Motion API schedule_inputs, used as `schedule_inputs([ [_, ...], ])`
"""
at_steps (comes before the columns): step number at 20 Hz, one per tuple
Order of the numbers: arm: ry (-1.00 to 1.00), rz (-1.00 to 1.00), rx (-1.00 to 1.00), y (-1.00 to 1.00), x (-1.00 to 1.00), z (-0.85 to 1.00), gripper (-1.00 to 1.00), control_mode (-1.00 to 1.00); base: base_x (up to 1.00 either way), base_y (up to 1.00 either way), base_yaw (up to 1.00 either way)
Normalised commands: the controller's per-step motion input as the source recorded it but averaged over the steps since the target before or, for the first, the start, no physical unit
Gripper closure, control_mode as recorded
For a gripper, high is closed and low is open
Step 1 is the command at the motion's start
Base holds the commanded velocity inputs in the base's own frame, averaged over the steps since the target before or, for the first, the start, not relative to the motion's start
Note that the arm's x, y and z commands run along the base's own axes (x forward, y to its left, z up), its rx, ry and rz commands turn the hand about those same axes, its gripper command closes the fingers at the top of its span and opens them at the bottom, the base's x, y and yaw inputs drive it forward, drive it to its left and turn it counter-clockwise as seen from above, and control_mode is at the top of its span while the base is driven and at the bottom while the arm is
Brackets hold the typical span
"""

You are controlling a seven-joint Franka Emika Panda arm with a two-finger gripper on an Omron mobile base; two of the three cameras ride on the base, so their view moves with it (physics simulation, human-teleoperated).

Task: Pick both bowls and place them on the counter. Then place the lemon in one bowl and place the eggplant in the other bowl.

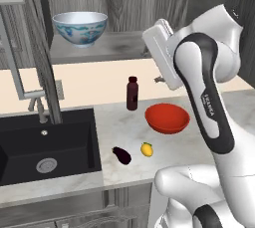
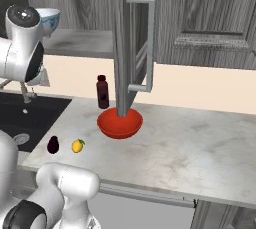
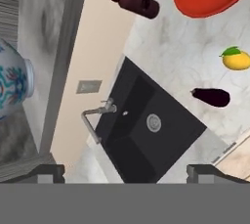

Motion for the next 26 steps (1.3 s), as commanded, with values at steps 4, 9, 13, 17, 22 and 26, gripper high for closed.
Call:
schedule_inputs([
  [4,-0.16,0.02,0.04,0.37,0.27,0.32,-1.0,-1.0,0.0,0.0,0.0],
  [9,-0.25,0.02,0.1,0.28,0.35,0.05,-1.0,-1.0,0.0,0.0,0.0],
  [13,-0.3,0.0,0.13,0.14,0.41,-0.01,-1.0,-1.0,0.0,0.0,0.0],
  [17,-0.19,0.0,0.17,0.05,0.4,0.01,-1.0,-1.0,0.0,0.0,0.0],
  [22,-0.02,0.0,0.15,0.02,0.46,0.14,-1.0,-1.0,0.0,0.0,0.0],
  [26,0.0,0.0,0.1,0.09,0.39,0.29,-1.0,-1.0,0.0,0.0,0.0],
])
